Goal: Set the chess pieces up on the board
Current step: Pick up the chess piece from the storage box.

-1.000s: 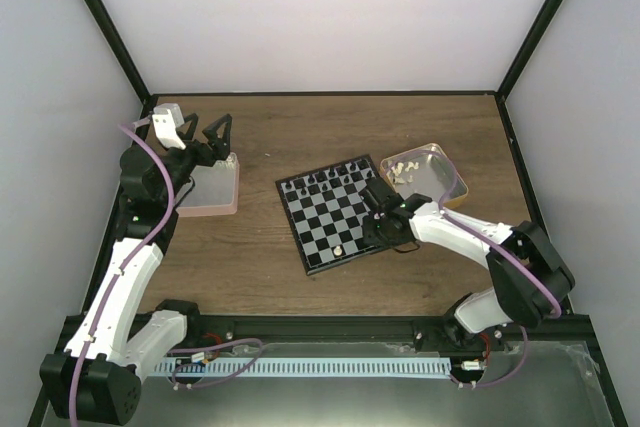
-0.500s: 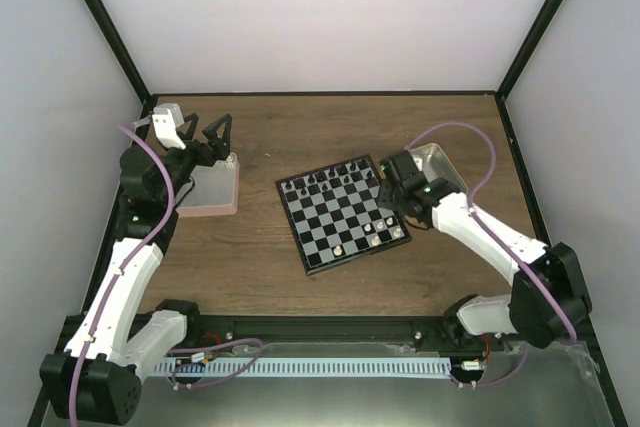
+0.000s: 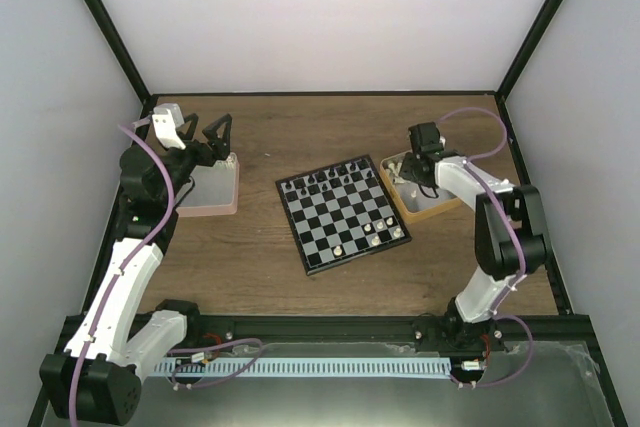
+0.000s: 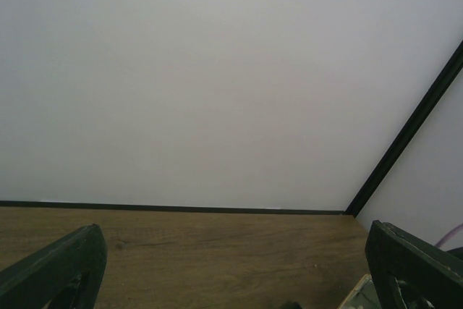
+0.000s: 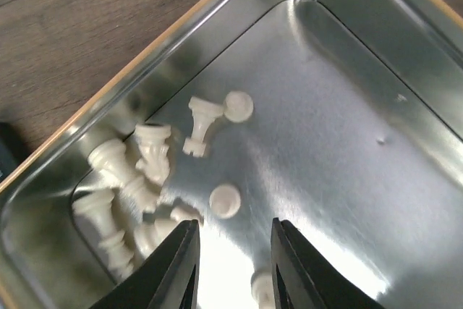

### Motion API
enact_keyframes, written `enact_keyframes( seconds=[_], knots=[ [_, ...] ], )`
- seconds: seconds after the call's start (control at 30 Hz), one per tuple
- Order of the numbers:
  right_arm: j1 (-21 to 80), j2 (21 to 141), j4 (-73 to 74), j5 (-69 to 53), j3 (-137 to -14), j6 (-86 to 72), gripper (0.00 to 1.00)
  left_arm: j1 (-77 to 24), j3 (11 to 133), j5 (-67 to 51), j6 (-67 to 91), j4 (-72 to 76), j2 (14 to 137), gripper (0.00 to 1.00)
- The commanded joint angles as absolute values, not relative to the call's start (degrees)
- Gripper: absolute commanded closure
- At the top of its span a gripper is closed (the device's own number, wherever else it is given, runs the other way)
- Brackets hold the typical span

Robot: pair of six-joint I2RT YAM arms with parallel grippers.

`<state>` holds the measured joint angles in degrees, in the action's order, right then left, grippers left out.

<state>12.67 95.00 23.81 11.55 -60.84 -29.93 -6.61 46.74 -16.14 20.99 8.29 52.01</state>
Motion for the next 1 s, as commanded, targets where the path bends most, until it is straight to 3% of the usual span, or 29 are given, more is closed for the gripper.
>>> enact_keyframes(
  seconds=[0.0, 0.5, 0.8, 0.97],
  knots=[
    [10.8, 100.2, 21.6, 7.8, -66.2, -25.9, 0.71, -6.3, 47.0, -16.3, 21.0, 9.9, 51.5, 0.00],
    [10.7, 106.6, 20.9, 10.6, -68.3, -24.1, 0.77, -6.3, 47.0, -16.2, 20.7, 9.7, 51.4, 0.00],
    [10.7, 106.6, 21.1, 10.5, -68.1, -23.9, 0.93, -6.2, 47.1, -15.9, 20.5, 9.5, 51.2, 0.00],
    [10.8, 103.6, 21.1, 11.2, -67.2, -24.1, 0.95, -6.2, 47.0, -15.9, 20.6, 9.5, 51.2, 0.00]
  ],
)
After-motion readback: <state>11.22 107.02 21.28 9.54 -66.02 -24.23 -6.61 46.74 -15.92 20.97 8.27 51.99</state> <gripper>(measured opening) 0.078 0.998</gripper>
